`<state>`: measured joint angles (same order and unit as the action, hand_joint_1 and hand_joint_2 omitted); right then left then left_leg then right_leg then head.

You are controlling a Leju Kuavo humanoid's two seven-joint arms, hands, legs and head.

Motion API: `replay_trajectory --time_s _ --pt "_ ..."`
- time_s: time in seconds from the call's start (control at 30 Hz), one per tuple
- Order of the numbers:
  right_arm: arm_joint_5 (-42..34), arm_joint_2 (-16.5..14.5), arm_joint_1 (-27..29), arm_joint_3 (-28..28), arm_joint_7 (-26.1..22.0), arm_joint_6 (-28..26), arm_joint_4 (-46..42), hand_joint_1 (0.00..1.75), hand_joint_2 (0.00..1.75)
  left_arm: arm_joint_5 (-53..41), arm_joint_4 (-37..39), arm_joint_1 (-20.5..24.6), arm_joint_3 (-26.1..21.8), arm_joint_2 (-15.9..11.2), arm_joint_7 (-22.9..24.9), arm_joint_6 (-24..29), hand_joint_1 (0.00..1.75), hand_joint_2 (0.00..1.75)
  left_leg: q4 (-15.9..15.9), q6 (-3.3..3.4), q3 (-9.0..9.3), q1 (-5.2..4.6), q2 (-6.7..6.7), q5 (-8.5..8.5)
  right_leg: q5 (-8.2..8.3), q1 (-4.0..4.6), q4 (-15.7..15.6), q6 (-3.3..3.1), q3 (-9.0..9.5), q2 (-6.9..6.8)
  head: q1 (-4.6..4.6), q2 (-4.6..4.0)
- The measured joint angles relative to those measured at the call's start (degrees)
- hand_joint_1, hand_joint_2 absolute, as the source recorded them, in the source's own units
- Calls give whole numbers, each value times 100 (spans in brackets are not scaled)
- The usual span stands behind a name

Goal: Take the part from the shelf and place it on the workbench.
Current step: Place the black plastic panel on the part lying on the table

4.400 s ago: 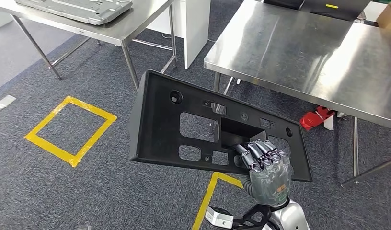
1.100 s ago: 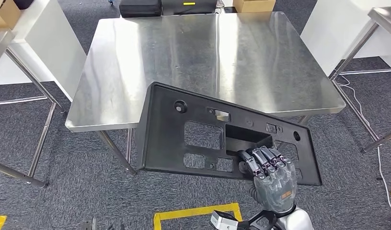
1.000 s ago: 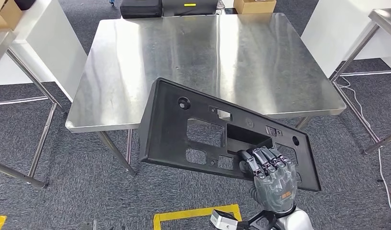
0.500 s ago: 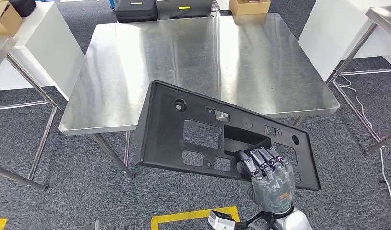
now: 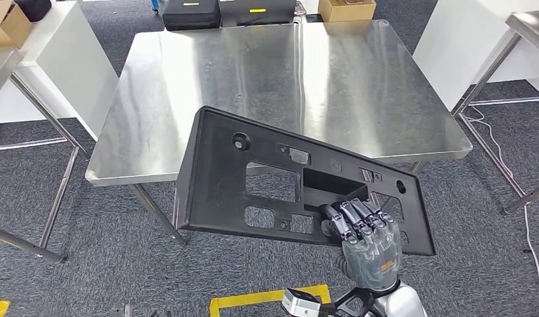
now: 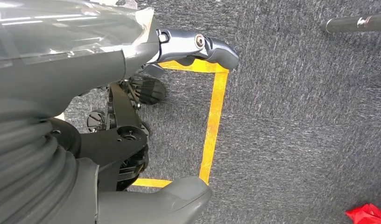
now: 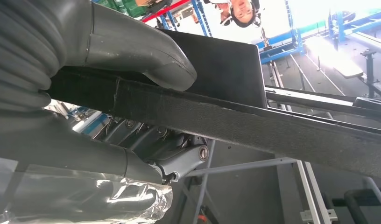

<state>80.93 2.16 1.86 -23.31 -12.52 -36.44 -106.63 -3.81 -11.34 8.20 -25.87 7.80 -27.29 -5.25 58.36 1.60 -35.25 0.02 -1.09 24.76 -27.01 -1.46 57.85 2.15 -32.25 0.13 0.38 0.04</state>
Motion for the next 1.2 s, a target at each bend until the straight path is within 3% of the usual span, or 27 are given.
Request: replay_trajectory --time_s 0.13,0.23,0.27,0.33,0.4,0.43,0.47,0.53,0.6,0.73,0.8,0.87,0.9,0.93,0.97,1.03,1.07,1.1,1.2 --pt "-39 1 -71 -37 -1 0 41 175 175 1 0 -9 -1 -19 -1 -2 0 175 48 62 -25 -13 0 35 -1 -16 -18 28 11 0 -2 0" --pt "-43 2 -103 -46 -6 0 50 175 175 1 0 -12 -1 -13 -4 -2 0 175 -86 149 72 20 19 -18 -73 23 73 67 -22 -5 -1 0" --pt "-45 3 -116 -49 -8 0 54 175 175 1 0 -14 -1 -11 -5 -2 0 175 -140 179 113 40 32 -42 -183 35 291 54 -122 -7 6 0" --pt "-50 13 -131 -54 -9 0 68 175 175 2 0 -17 -2 -14 -5 -2 0 175 -173 208 139 54 50 -51 -491 25 1018 12 -487 -6 16 0" --pt "-51 27 -126 -57 -9 0 91 175 175 3 0 -21 -3 -15 -5 -2 0 175 -169 202 136 50 52 -44 -638 14 1536 45 -777 -7 19 0" --pt "-51 34 -123 -60 -9 0 101 175 175 3 0 -23 -3 -14 -5 -2 0 175 -166 194 138 51 49 -39 -580 7 1494 90 -769 -8 20 0" --pt "-55 39 -124 -63 -9 0 108 175 175 3 0 -25 -3 -11 -5 -2 0 175 -160 180 144 55 44 -31 -436 -8 1204 147 -632 -9 21 0" --pt "-87 46 -140 -73 -26 0 119 175 175 8 0 -27 -4 -11 -5 2 0 175 -124 122 151 48 33 3 -107 -32 367 215 -221 -14 24 0" --pt "-134 51 -163 -82 -57 0 135 175 175 15 0 -27 -11 -19 -3 14 0 175 -83 46 149 26 30 45 39 -13 -45 148 -9 -9 20 0" --pt "-206 48 -192 -87 -121 0 179 175 175 19 0 -29 -24 -32 3 46 0 175 27 -65 108 60 48 133 56 -17 -47 -55 20 0 10 0" --pt "-236 39 -214 -86 -179 0 196 175 175 17 0 -29 -26 -38 5 49 0 175 543 -118 -136 80 73 422 50 -32 -56 -127 41 -5 1 0" --pt "-258 28 -229 -85 -245 0 223 175 175 16 0 -32 -27 -39 11 50 0 175 1336 -151 -550 81 84 762 33 -19 -54 -160 47 -10 -5 0" --pt "-266 23 -230 -84 -273 0 239 175 175 15 0 -34 -27 -41 15 51 0 175 1589 -157 -701 82 85 816 27 -14 -52 -167 51 -10 -6 0" --pt "-271 18 -230 -83 -298 0 256 175 175 15 0 -35 -27 -44 20 52 0 175 1616 -154 -743 82 86 748 19 -14 -52 -174 60 -9 -6 0" --pt "-275 11 -230 -80 -319 0 267 175 175 13 0 -34 -27 -50 25 52 0 175 1409 -143 -664 84 88 580 8 -16 -51 -176 77 -5 -5 0" --pt "-282 -9 -231 -72 -361 0 280 175 175 4 0 -28 -27 -59 40 52 0 175 618 -114 -290 87 92 176 -26 -10 -50 -156 121 3 -8 0" --pt "-285 -23 -232 -61 -382 0 282 175 175 -4 0 -24 -27 -61 50 52 0 175 290 -99 -128 82 91 60 -48 8 -49 -130 134 7 -8 0" --pt "-287 -36 -233 -49 -399 0 284 175 175 -12 0 -20 -27 -61 60 52 0 175 92 -82 -30 72 88 16 -67 28 -51 -102 139 10 -7 0" --pt "-287 -74 -236 -7 -440 0 285 175 175 -28 0 -14 -24 -56 81 52 0 175 -2 11 20 32 77 42 -106 57 -73 -4 141 7 -2 0"
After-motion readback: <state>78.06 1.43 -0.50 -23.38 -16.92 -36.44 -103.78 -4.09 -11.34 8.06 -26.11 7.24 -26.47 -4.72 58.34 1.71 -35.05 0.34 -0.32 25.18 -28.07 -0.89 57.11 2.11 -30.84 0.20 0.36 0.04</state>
